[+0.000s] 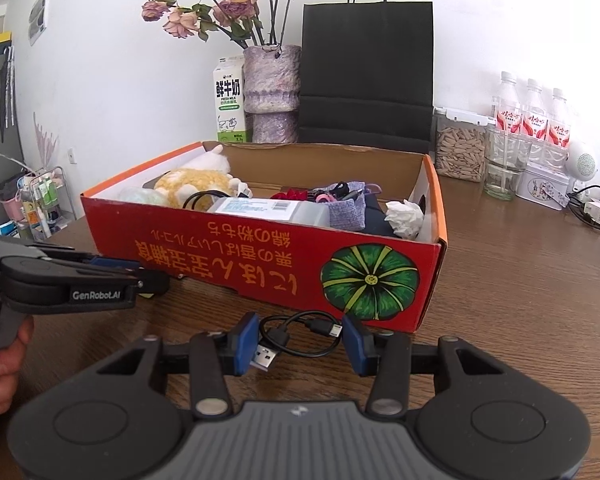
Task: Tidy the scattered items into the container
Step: 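Grasp the small yellow block with the left gripper while the right gripper holds the cable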
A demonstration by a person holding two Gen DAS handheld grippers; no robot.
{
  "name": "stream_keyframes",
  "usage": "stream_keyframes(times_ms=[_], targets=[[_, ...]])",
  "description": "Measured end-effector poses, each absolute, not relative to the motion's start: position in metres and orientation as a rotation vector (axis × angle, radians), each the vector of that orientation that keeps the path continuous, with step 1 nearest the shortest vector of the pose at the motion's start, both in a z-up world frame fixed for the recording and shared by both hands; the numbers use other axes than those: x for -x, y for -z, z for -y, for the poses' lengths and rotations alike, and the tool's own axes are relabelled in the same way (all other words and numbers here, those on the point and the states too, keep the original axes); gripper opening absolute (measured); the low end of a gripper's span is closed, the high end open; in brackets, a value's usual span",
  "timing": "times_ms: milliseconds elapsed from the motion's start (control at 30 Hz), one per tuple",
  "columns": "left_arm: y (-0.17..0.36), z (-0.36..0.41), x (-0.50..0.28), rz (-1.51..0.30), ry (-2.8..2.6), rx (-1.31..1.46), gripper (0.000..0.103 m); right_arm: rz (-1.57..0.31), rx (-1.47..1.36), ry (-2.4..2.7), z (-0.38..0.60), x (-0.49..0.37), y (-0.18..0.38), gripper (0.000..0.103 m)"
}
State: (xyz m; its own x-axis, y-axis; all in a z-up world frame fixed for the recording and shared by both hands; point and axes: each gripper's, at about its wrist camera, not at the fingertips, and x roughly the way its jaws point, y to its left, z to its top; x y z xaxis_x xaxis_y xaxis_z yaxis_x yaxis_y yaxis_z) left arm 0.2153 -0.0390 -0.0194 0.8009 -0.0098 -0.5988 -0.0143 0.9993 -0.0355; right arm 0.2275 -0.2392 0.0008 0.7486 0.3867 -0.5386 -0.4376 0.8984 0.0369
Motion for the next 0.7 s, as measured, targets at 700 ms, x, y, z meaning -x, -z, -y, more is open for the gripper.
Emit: stream_keyframes(times_ms=[700], targets=[[-0.017, 0.057, -0.176, -0.372, 0.062, 0.081, 0.030, -0.381, 0.016, -0.450, 0.232, -0.197, -0.027, 0.044]])
